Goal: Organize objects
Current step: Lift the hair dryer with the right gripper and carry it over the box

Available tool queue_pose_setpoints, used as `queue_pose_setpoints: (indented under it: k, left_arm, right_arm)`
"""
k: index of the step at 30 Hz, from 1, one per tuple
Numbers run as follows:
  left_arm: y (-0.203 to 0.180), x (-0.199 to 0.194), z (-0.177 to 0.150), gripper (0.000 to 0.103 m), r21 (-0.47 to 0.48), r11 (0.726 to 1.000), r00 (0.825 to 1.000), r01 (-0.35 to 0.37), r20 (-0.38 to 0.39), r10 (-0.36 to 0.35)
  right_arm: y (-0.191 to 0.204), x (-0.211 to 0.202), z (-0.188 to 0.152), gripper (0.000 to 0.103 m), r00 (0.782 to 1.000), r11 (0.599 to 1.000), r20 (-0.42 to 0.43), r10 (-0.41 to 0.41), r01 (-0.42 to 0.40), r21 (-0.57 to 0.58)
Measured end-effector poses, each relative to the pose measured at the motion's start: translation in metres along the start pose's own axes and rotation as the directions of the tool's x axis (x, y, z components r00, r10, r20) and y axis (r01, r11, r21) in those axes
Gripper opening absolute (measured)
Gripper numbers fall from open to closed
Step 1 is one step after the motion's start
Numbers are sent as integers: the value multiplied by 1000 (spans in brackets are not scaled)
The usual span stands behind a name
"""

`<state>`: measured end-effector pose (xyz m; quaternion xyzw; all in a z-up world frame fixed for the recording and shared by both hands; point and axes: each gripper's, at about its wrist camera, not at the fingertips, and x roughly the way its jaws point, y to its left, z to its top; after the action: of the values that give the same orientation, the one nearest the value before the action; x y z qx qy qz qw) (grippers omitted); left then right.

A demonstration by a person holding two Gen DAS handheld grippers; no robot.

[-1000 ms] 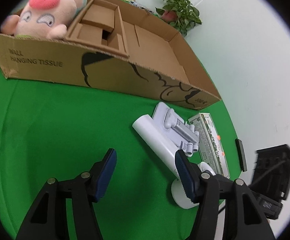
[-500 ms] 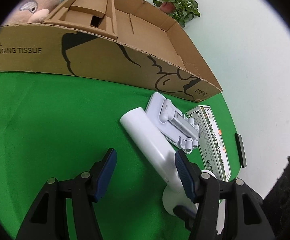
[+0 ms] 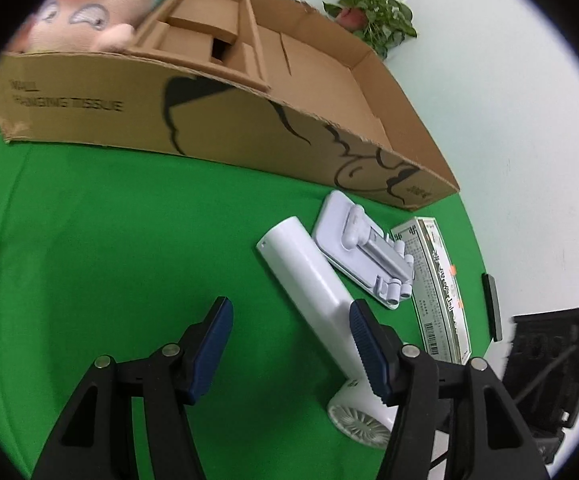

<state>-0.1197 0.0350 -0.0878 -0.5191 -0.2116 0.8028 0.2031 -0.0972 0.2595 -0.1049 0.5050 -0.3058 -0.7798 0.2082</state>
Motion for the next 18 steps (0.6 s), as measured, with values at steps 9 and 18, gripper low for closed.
queue_pose_setpoints:
  k: [9,18]
  left_arm:
    - [-13,18,14,59,-7,1000,999,16,-45,-16]
    - [-9,14,14,38,-11,999,998,-30,-56,30]
  right_arm:
    - [70,-12,-24,84,953,853,171,-248,299,-427]
    - [95,26,-56,55,898,776,170,-405,436,-455]
